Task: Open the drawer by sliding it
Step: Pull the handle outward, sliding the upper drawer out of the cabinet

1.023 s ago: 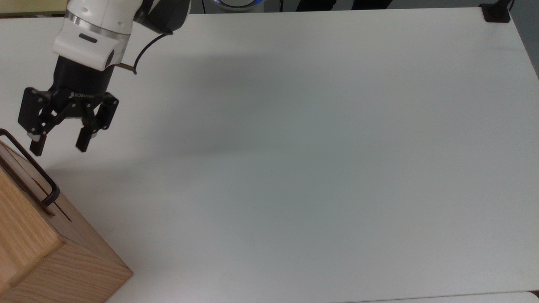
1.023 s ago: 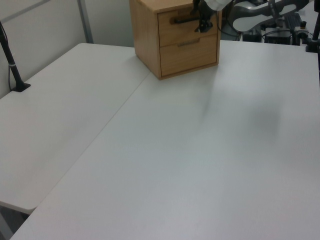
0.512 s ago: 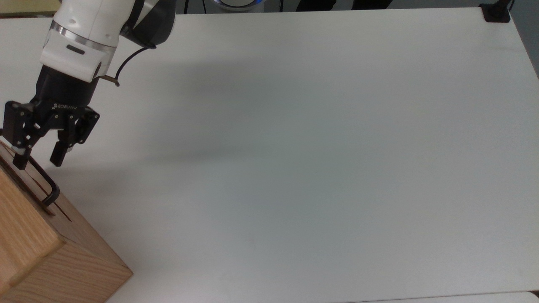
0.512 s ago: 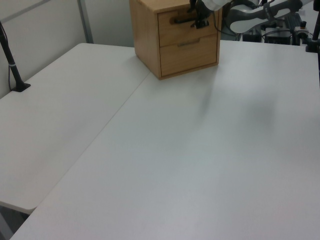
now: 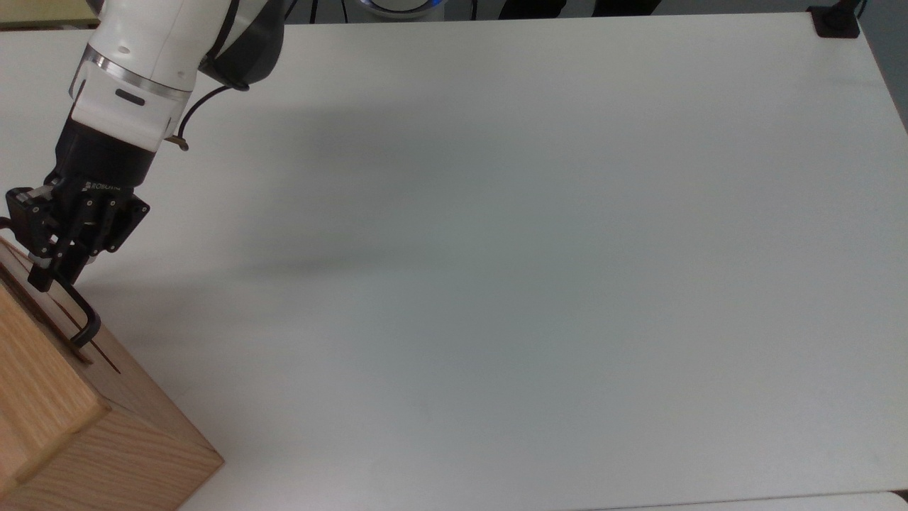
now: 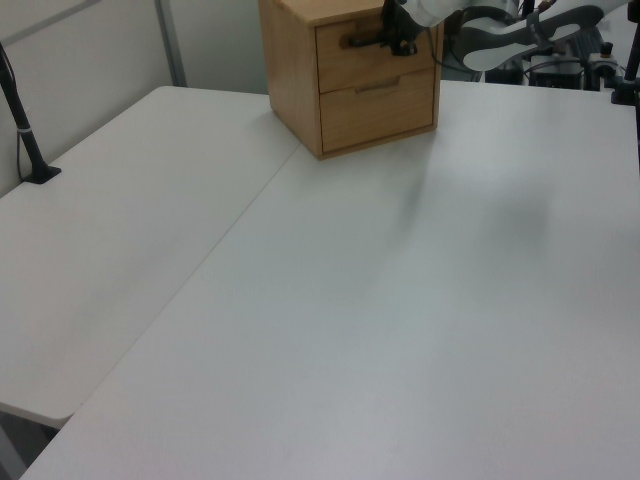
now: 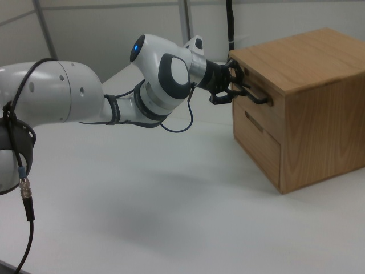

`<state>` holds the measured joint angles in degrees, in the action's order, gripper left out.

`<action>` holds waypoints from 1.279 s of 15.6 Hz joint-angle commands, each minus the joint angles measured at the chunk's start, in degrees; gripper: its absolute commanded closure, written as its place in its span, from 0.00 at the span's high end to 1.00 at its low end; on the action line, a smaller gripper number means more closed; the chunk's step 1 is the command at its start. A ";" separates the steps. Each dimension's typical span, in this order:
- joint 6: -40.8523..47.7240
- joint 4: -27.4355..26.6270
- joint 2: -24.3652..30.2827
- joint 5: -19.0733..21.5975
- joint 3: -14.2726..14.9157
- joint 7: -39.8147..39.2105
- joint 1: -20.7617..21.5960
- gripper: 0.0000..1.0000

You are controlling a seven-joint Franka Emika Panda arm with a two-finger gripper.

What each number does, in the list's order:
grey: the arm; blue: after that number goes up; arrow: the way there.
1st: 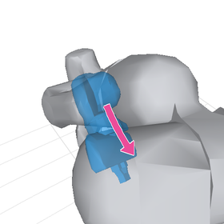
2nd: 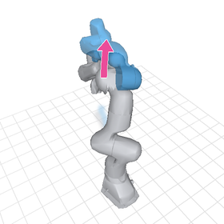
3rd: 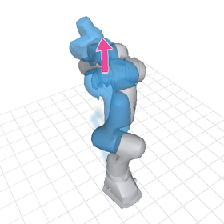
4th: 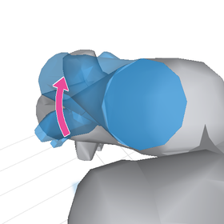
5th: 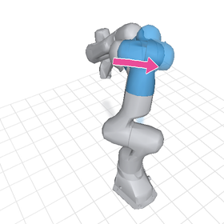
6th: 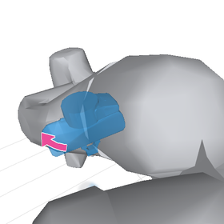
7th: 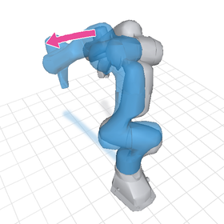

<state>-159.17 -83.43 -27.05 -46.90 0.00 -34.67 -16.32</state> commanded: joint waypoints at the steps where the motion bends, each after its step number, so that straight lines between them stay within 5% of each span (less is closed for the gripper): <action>1: -0.96 -0.76 1.21 -1.52 0.08 -0.67 0.24 0.26; 3: -0.96 -1.73 2.00 -2.75 0.08 -0.66 0.24 0.24; 6: -0.96 -2.79 2.71 -4.77 0.08 -0.58 -0.03 0.00; 10: -0.79 -6.03 4.98 -5.57 0.08 0.03 0.15 0.00; 20: -0.52 -23.96 17.99 -5.74 0.52 6.01 3.22 0.00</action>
<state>-159.57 -97.26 -16.75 -50.77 -0.29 -29.82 -14.72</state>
